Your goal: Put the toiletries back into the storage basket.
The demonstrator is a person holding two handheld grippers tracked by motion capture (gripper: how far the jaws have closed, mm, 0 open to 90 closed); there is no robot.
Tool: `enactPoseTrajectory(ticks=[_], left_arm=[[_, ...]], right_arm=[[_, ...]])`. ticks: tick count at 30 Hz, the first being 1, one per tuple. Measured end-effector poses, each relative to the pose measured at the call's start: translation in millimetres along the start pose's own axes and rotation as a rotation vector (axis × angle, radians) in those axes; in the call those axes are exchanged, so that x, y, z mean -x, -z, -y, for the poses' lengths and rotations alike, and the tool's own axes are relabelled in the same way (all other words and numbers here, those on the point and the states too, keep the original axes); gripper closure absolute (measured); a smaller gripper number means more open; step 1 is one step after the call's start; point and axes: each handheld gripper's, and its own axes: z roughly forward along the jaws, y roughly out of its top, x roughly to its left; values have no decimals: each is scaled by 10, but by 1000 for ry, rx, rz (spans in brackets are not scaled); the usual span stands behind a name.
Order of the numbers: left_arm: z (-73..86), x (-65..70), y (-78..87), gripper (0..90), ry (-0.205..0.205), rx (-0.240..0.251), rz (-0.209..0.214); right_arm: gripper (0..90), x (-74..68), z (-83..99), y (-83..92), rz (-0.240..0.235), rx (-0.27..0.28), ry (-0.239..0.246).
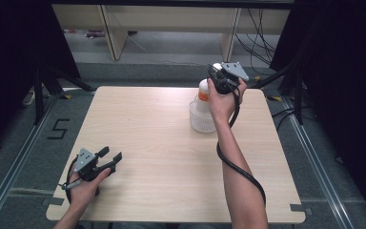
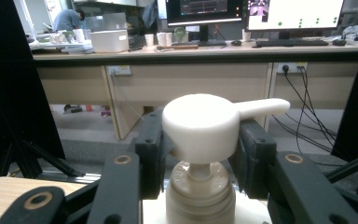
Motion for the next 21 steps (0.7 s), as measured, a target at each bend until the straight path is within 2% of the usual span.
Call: enactPoseTrajectory(ticks=[3,4,5,6,8,10,12,21], left_arm=[[0,-1,2,359,-1,0,0],[0,-1,2,359,1,0,0],[0,-2,1,359,2,0,0],[0,-2,1,358,2,1,1],[1,-2,0,358,2,2,2],[2,-3,-1,358,3,5,3],[0,-4,2,358,3,1,1],[0,-4,1,358,4,-1,1]], right_arm=[[599,5,17,-1,5,-10,0],[599,18,32,-11,1,-16,13],[599,18,32,-11,1,-16,13],[599,8,51,-17,5,-16,-8],[598,21,70,-23,6,-23,9],[598,14,83,-29,2,-27,-5],[598,21,100,-36,5,-29,8],[598,17,169,-50,5,-51,8]])
